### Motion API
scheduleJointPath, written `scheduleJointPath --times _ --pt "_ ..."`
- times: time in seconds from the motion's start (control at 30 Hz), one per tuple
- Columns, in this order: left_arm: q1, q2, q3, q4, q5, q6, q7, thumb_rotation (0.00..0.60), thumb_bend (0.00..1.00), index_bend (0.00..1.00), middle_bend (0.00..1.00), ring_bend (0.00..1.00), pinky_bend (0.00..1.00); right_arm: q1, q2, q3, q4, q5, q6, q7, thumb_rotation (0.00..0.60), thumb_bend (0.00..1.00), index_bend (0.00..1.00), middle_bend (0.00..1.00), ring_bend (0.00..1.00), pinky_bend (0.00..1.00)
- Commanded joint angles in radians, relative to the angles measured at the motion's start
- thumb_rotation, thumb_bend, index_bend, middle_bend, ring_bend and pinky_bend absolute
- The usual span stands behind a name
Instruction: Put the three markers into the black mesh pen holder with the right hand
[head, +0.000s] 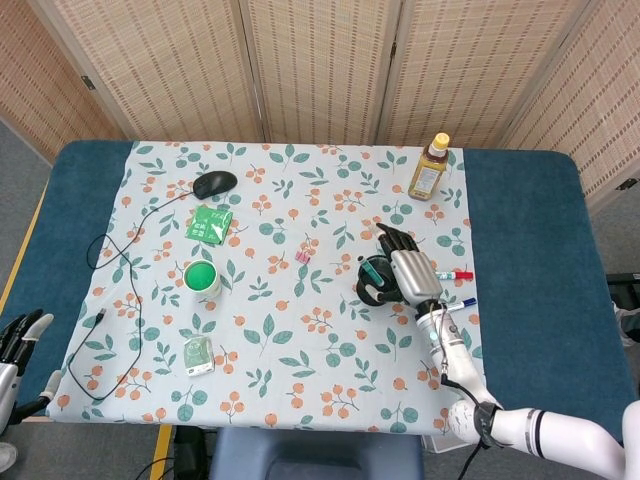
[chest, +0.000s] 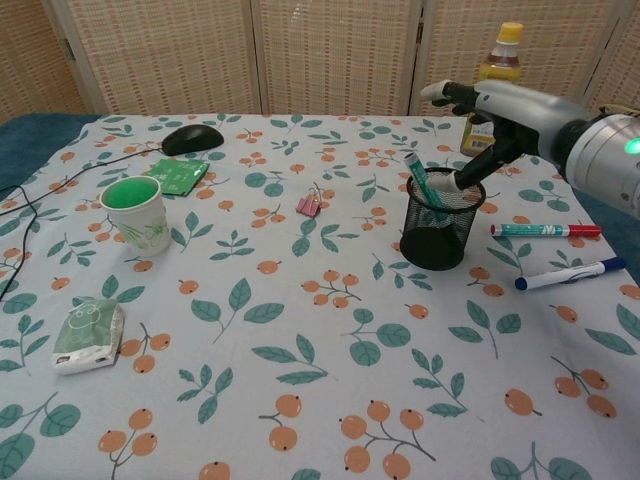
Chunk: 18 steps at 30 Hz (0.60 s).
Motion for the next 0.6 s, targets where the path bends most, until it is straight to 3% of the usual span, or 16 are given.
scheduleJointPath --times 0.03,0.13,0.3,0.43,0.6 --pt "0.001 -0.002 0.000 0.000 -0.003 -0.001 0.008 0.600 0.45 0.03 0.07 0.06 0.22 -0.063 0.135 -0.052 -0.137 -0.087 0.057 -0.021 0.600 0.25 0.00 0.00 0.00 0.00" --pt "-0.001 -0.007 -0.004 -0.002 -0.013 -0.008 0.020 0.600 0.45 0.03 0.07 0.06 0.22 -0.115 0.262 -0.112 -0.228 -0.186 0.094 -0.050 0.600 0.25 0.02 0.00 0.00 0.00" --pt "-0.003 -0.016 -0.001 -0.012 -0.015 -0.018 0.050 0.600 0.45 0.03 0.07 0.06 0.22 -0.189 0.416 -0.206 -0.309 -0.321 0.155 -0.121 0.600 0.25 0.17 0.00 0.00 0.00" --pt "-0.001 -0.021 0.006 -0.022 -0.005 -0.021 0.074 0.600 0.45 0.04 0.07 0.06 0.22 -0.214 0.449 -0.254 -0.293 -0.346 0.155 -0.173 0.600 0.25 0.22 0.00 0.00 0.00" --pt "0.004 -0.023 0.010 -0.025 0.006 -0.012 0.083 0.600 0.45 0.05 0.07 0.06 0.22 -0.209 0.423 -0.279 -0.231 -0.306 0.105 -0.211 0.600 0.25 0.25 0.00 0.00 0.00"
